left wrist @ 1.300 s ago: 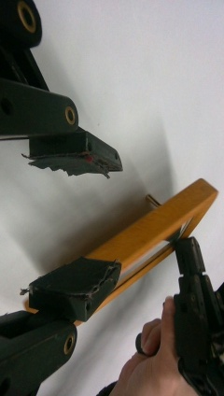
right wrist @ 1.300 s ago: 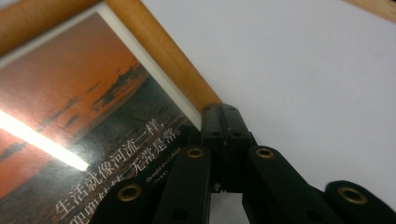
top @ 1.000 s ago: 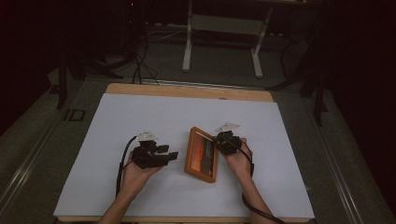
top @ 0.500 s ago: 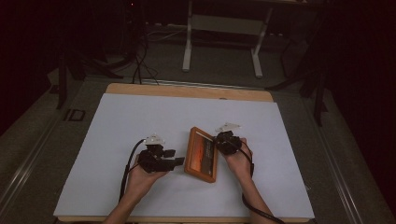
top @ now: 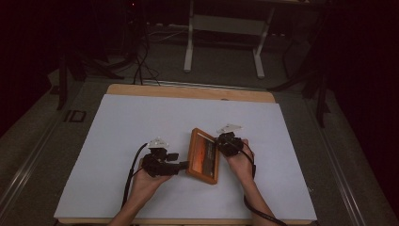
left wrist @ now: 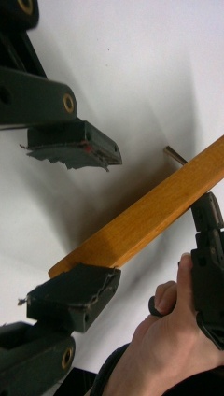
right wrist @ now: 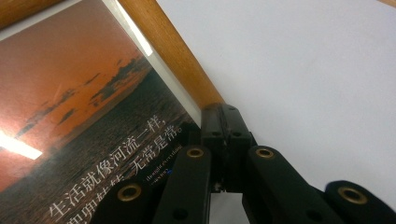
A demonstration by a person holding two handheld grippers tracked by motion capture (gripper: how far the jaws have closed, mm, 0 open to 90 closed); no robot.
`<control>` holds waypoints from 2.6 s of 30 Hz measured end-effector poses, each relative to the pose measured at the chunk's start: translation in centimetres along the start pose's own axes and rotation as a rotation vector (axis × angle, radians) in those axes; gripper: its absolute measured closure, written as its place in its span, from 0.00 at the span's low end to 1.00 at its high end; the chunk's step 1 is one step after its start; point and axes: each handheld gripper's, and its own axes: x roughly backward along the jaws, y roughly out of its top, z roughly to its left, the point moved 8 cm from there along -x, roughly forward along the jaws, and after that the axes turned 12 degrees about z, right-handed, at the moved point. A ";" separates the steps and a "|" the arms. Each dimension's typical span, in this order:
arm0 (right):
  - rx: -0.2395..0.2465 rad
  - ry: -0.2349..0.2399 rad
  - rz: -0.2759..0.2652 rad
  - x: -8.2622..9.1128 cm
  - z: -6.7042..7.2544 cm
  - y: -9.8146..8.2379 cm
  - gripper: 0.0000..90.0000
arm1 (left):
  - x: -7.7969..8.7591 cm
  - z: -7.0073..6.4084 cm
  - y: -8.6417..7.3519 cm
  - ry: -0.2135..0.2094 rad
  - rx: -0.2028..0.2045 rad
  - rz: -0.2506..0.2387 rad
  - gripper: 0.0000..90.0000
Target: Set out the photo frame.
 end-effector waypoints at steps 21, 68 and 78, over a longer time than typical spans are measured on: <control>-0.003 0.001 -0.002 0.0 0.0 0.0 1.00 | -2.1 -2.0 -0.4 -0.053 -0.015 0.038 0.31; -0.050 -0.004 -0.029 0.6 -1.2 -0.8 0.92 | -3.7 -0.7 0.2 -0.224 0.231 0.043 0.70; -0.055 0.027 -0.068 2.3 -1.4 -0.6 0.81 | -2.5 -0.1 1.1 -0.175 0.186 0.002 0.77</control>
